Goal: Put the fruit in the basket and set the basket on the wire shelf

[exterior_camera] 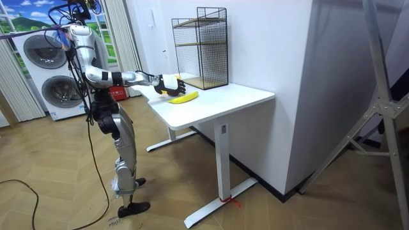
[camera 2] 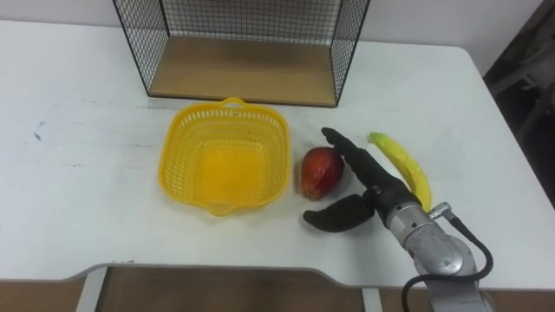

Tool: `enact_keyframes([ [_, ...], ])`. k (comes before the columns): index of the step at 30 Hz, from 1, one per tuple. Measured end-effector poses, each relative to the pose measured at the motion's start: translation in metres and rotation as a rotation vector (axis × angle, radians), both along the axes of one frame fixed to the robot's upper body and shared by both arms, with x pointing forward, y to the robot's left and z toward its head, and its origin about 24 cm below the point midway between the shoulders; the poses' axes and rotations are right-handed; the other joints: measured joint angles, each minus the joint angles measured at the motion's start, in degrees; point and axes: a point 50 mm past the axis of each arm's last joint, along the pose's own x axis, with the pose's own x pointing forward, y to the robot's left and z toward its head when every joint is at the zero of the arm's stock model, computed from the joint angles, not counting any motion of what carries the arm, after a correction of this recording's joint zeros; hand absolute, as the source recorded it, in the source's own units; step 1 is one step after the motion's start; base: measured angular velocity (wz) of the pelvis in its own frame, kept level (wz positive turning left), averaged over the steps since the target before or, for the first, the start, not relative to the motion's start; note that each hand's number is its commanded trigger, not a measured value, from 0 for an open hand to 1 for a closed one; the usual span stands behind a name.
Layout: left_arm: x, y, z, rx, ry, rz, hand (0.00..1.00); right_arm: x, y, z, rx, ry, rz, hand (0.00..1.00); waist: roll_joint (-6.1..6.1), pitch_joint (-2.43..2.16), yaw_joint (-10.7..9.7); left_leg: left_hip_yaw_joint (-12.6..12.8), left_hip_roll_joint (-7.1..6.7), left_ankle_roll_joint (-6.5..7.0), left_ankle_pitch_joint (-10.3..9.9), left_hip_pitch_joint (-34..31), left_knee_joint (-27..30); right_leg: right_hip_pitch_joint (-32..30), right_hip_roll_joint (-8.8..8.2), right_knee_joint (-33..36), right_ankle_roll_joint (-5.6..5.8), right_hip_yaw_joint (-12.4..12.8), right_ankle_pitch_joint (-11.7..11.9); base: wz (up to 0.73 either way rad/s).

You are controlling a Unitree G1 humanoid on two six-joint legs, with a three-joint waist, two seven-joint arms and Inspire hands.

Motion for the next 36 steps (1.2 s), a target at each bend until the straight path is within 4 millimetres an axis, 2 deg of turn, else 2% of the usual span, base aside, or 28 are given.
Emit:
enact_keyframes([
  [9,-0.001,0.0,0.0,0.004,0.011,0.004,0.0,-0.001,-0.001,-0.005,0.006,0.015,-0.019,0.0,-0.29,-0.17,0.04,0.01,-0.01,0.0,0.0,0.03,0.04,0.11,0.0,0.0,0.0,-0.01,0.0,0.0],
  [20,-0.004,-0.001,-0.001,0.007,0.04,-0.006,0.0,-0.001,-0.001,-0.008,0.004,0.028,-0.022,0.0,-0.23,-0.12,-0.02,0.02,-0.02,0.0,0.0,-0.11,0.0,0.07,0.01,0.03,0.0,0.1,0.0,0.0],
  [35,0.009,-0.004,-0.001,0.006,0.018,-0.033,0.0,0.004,0.001,-0.006,-0.008,0.029,-0.007,0.0,-0.7,0.03,-0.02,-0.14,-0.04,0.0,0.0,-0.48,-0.01,-0.07,0.03,-0.27,0.0,-0.02,0.0,0.0],
  [36,0.011,-0.004,-0.001,0.007,0.013,-0.034,0.0,0.005,0.001,-0.006,-0.012,0.029,-0.006,0.21,-0.75,0.01,-0.02,-0.24,-0.05,0.0,0.0,-0.52,0.02,-0.06,0.03,-0.27,0.0,-0.07,0.0,0.04],
])
